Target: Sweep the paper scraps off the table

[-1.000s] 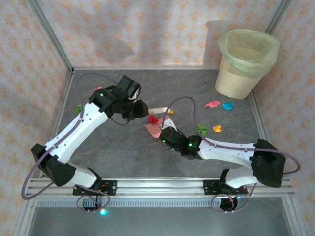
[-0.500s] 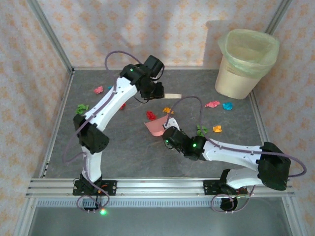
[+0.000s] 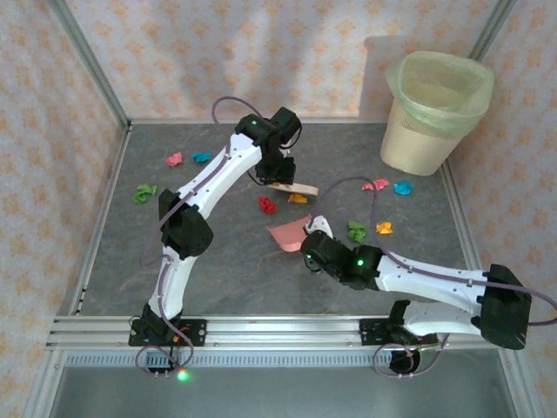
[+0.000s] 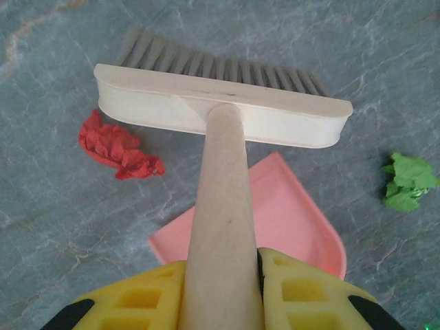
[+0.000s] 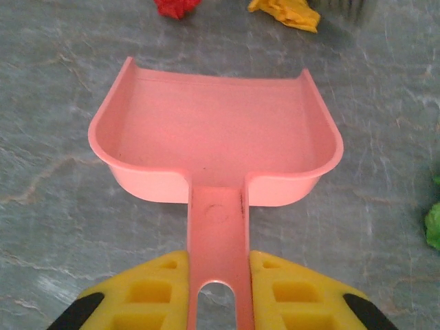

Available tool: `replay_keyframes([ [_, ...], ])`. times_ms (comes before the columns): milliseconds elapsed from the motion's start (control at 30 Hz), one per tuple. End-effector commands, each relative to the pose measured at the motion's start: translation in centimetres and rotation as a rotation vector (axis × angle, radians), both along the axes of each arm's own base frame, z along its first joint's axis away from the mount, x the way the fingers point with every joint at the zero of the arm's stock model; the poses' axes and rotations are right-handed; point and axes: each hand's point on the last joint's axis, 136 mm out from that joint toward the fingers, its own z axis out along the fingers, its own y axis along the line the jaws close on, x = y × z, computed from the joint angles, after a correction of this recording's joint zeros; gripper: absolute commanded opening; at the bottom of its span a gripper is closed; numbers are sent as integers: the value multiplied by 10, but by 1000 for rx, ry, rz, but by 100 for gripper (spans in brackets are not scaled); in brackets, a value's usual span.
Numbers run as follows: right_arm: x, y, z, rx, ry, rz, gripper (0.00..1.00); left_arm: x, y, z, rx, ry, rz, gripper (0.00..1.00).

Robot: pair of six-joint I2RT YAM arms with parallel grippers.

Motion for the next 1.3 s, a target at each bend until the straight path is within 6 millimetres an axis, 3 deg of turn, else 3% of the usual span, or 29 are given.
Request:
replay_keyframes([
  [0,-1,-19,-18,-68,25,-66,0,-20,-10,17,-34,-10,-74,0],
  [300,8,-40,-54,-187,-14,-148,0,-65,-25,21,-57,6,-150,0],
  [500,11,-39,-60,-202,-14,-140,0,-101,-28,27,-125,30,-185,0],
  [633,9,-31,-66,-202,7,-100,0,-112,-23,37,-179,9,-173,0],
  [767,7,-24,-70,-200,27,-65,0,-104,-9,55,-188,-72,-106,0],
  [1033,0,-12,-75,-172,60,8,0,-67,30,96,-182,-212,57,0],
  [1133,-3,-8,-76,-166,76,39,0,-53,53,97,-126,-239,112,0],
  [1267,-9,-1,-77,-154,84,89,0,-42,76,83,-72,-222,165,0],
])
